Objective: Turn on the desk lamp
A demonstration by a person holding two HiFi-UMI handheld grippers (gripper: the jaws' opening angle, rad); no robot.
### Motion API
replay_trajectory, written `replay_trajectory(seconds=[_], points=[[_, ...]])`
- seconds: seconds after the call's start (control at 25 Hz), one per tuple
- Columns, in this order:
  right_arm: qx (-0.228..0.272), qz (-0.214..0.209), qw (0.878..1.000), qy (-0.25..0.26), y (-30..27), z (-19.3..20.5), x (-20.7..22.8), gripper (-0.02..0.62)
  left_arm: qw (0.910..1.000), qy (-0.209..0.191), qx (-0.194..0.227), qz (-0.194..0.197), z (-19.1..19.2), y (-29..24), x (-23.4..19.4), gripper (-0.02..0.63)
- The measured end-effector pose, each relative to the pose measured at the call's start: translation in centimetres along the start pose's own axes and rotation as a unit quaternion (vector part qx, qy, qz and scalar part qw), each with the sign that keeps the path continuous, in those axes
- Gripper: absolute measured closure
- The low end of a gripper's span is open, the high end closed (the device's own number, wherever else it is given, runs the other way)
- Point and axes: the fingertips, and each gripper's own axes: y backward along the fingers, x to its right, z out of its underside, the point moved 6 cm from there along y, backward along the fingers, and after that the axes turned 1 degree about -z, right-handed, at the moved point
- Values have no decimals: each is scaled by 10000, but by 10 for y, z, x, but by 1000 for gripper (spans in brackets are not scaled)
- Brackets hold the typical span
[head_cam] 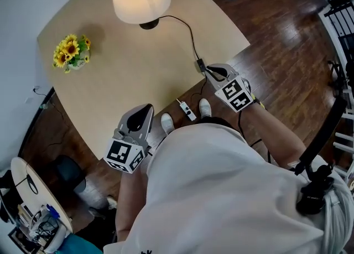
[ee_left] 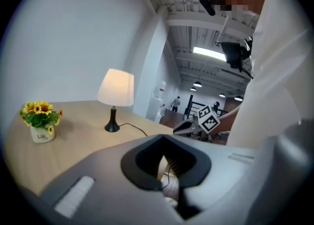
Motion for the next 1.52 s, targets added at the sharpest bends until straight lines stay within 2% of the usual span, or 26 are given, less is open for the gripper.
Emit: replay_trajectory(seconds=[0.28, 0.44, 0.56, 0.72, 0.84, 1.0, 1.16, 1.24, 1.36, 1.52], points=[[-186, 822, 9939, -716, 59, 27, -29, 566, 9965, -164, -171, 797, 20, 16, -9, 591], [-152, 966, 9901, -1007, 93, 37, -62, 566, 9945, -250, -235, 988, 38, 19, -9, 591], [6, 860, 9915, -974, 113, 40, -83, 566, 9948, -324, -136, 954, 38, 24, 11, 591], [519, 612, 9932, -843, 137, 35, -97, 566, 9952, -483, -33, 852, 36, 28, 52, 591], [802, 314, 9949, -524, 161, 36, -109, 566, 9960, -549, 24, 711, 47, 31, 92, 591], [1005, -212, 9946, -138, 204, 67, -126, 566, 9989, -380, 75, 264, 54, 38, 166, 591], [1190, -708, 9903, -145, 239, 96, -146, 566, 9997, -184, 66, -155, 77, 52, 227, 591], [1219, -899, 9884, -117, 253, 108, -156, 566, 9997, -141, -5, -209, 88, 62, 250, 591], [1289, -933, 9872, -118, 269, 117, -164, 566, 9994, -236, -149, -213, 95, 74, 269, 591], [1438, -641, 9873, -225, 285, 113, -160, 566, 9992, -382, -85, -114, 83, 77, 276, 591]])
